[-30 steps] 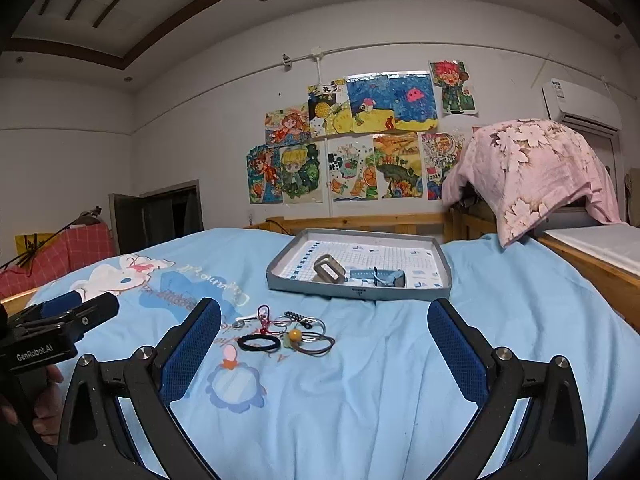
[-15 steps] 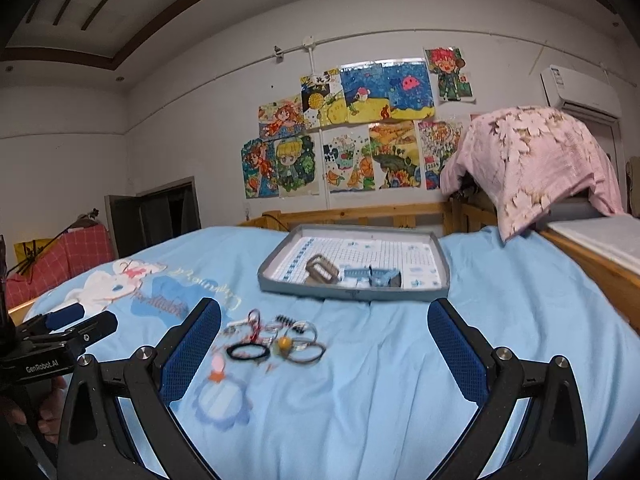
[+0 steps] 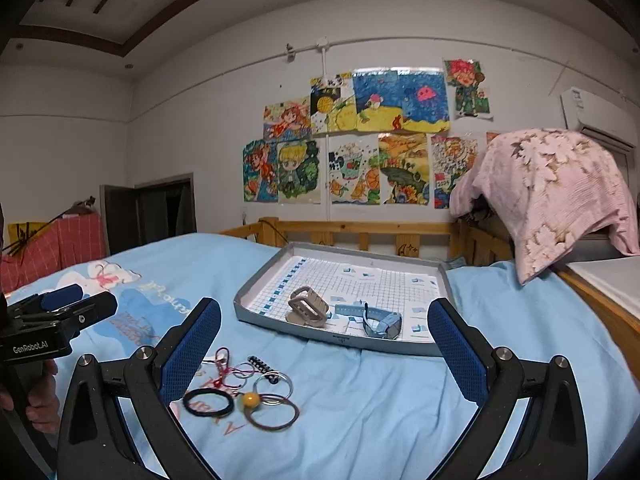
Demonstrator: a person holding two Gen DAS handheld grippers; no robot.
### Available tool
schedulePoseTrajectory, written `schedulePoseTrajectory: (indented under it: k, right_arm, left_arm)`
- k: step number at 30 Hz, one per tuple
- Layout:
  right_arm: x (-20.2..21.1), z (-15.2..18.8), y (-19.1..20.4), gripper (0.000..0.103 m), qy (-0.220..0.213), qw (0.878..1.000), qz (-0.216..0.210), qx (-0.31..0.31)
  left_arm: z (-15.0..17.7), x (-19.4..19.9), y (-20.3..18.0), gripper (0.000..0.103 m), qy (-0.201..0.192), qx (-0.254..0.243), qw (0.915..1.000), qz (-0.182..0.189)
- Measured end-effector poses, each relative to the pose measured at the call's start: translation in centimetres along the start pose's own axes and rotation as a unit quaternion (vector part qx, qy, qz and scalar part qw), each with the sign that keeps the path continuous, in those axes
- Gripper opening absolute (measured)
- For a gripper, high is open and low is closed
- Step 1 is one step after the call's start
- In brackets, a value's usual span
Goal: Organize jewelry
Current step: 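Move both tools back toward the remaining jewelry pile, then grasp the black hair tie with left tool while right tool grasps the brown bead cord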
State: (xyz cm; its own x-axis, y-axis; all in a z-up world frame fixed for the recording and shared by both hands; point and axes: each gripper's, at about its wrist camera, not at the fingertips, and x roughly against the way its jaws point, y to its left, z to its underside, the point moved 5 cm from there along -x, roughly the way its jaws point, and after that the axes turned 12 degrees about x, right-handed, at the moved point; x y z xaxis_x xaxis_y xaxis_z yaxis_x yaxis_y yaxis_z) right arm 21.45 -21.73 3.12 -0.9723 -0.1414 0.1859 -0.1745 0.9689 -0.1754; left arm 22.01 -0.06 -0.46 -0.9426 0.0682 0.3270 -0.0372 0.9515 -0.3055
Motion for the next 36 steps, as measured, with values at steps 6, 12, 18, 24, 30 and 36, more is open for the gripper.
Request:
schedulePoseTrajectory:
  k: [6,12,18,24,30,36]
  right_arm:
    - [-3.2,1.7,-0.1,0.102,0.031,0.999,-0.013,0.006]
    - [-5.5,4.7,0.0,0.102,0.084,0.995,-0.042,-0.018]
    - [-6.9,6.9,0.7,0.084,0.122,0.989,-0.079,-0.025]
    - [-7.8,8.4,1.8,0.055,0.157,0.980,-0.121,-0.019]
    - [-8.6,9.4,3.3,0.043,0.191,0.971,-0.145,0.003]
    - [-9.8,10.6,4.3,0.043,0.229,0.961,-0.158,0.007]
  left_arm:
    - [2.2,-2.9,0.4,0.103,0.048,-0.009,0.9988,-0.005]
    - [4.0,-4.3,0.8,0.103,0.082,-0.009,0.9966,0.005]
    - [5.5,-4.8,0.0,0.084,0.113,-0.027,0.9922,0.044]
    - [7.2,-6.1,-0.4,0.052,0.167,-0.031,0.9826,0.074]
    - [9.2,-7.4,-1.0,0.038,0.225,-0.043,0.9699,0.082]
    - [9.7,-7.9,-0.8,0.027,0.243,-0.044,0.9670,0.063]
